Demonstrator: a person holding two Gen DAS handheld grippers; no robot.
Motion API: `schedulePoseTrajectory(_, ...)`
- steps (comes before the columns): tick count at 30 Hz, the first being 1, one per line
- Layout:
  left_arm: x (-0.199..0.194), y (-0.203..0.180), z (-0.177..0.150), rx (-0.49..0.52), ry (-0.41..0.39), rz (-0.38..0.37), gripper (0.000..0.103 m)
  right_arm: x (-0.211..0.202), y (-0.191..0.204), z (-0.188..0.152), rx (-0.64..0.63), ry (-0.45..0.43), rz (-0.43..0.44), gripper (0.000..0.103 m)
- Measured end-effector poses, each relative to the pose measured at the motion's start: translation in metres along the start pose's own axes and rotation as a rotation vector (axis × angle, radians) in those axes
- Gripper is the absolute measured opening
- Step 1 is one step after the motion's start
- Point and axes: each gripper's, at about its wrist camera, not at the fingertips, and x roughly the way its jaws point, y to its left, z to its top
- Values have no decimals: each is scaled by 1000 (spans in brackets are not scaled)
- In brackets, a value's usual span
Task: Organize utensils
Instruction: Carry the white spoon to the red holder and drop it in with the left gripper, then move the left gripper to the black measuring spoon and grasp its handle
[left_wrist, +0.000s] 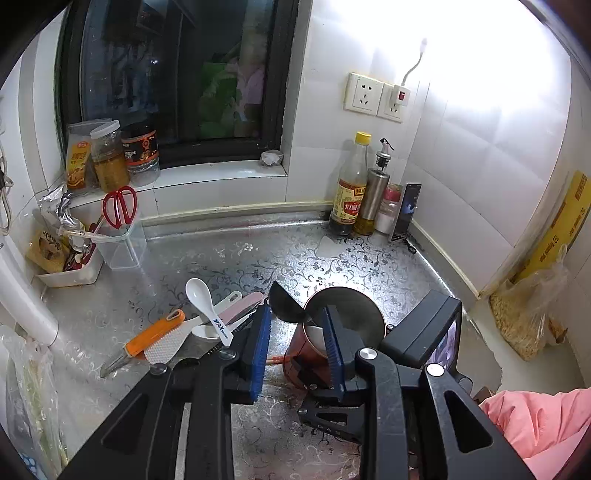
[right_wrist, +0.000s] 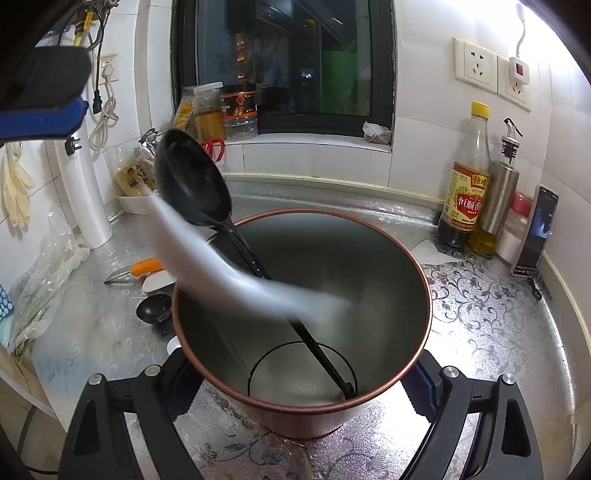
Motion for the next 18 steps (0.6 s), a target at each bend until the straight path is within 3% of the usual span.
schedulePoseTrajectory(8,-2,34,-7,-114,0,37,37,0,6,-2,-7,-3,0,92)
schedulePoseTrajectory(11,-2,54,-13,-182,8,69,38,0,7,-3,-6,-4,-1,92)
schedulePoseTrajectory(15,-3,82,-23,-275,19,124,50,-1,7,-3,-9,-4,-2,92)
schedulePoseTrajectory(18,-3,102,-33,-341,35,165,51,-1,7,-4,-9,-5,-3,92)
